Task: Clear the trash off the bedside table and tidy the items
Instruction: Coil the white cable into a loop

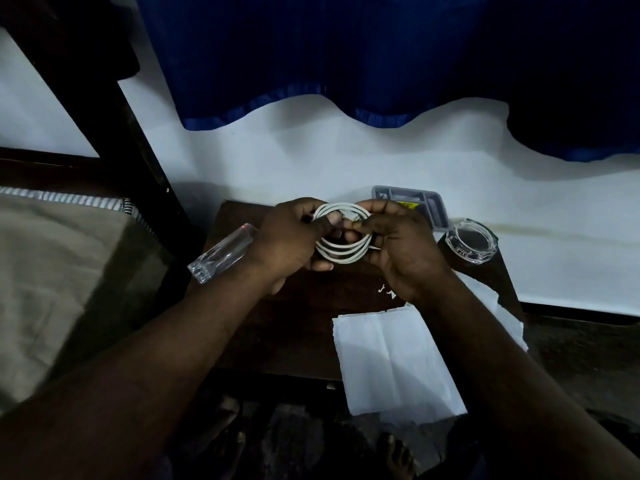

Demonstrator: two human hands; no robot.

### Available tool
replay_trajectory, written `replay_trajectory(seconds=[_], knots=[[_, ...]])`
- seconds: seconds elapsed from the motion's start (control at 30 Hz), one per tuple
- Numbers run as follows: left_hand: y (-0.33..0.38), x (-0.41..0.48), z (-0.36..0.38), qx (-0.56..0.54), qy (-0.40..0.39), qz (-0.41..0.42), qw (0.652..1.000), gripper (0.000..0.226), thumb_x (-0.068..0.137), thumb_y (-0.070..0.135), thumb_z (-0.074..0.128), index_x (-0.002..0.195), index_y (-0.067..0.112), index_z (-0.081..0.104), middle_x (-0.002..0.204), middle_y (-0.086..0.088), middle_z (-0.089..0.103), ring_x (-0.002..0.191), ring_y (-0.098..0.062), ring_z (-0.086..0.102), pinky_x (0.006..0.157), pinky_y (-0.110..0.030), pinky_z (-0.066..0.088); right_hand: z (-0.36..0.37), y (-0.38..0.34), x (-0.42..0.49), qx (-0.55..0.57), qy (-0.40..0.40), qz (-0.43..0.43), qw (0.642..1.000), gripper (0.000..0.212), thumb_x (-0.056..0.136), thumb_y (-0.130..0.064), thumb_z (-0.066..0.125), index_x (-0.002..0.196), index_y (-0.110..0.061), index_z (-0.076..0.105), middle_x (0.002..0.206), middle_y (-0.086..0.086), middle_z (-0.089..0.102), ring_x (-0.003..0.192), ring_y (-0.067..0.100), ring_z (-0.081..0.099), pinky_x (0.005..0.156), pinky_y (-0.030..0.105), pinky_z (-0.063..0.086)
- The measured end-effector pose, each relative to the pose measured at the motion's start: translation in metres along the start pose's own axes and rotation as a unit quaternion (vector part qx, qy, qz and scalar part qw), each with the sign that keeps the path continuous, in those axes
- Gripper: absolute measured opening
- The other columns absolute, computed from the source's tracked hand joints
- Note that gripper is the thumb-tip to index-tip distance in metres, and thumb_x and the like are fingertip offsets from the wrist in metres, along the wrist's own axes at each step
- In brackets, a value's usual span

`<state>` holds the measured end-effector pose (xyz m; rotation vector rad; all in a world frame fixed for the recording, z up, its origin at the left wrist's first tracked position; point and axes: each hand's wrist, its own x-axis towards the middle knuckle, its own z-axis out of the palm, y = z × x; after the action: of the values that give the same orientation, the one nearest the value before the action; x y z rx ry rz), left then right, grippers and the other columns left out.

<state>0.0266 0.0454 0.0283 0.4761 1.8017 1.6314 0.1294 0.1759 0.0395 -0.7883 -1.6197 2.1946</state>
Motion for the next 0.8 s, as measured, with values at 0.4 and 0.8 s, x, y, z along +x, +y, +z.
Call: replay_trajectory(seconds=[0.4, 0.8], knots=[[0.008, 0.002, -0.014, -0.174, -0.023, 0.017, 0.984, 0.037, 0.088, -0.004, 0.073, 0.122, 0.009, 0.067, 0.107, -0.018, 0.073, 0.087, -0.028, 0.078, 0.070, -0.032, 0.062, -0.001, 0.000, 0.005, 0.030, 0.024, -0.035, 0.999, 0.017, 0.092, -0.001, 0.067, 0.105, -0.012, 0.068, 0.096, 0.008, 0.076, 0.085, 0.023, 0.073, 0.075, 0.039, 0.062], [-0.001, 0.009, -0.017, -0.094, 0.082, 0.006, 0.992, 0.009, 0.096, 0.006, 0.068, 0.103, 0.004, 0.064, 0.098, -0.023, 0.075, 0.073, -0.030, 0.076, 0.060, -0.033, 0.061, 0.003, 0.019, 0.012, -0.375, 0.093, -0.236, 0.892, 0.043, 0.084, -0.030, 0.081, 0.124, -0.036, 0.064, 0.095, -0.011, 0.071, 0.081, 0.016, 0.074, 0.076, 0.046, 0.062]])
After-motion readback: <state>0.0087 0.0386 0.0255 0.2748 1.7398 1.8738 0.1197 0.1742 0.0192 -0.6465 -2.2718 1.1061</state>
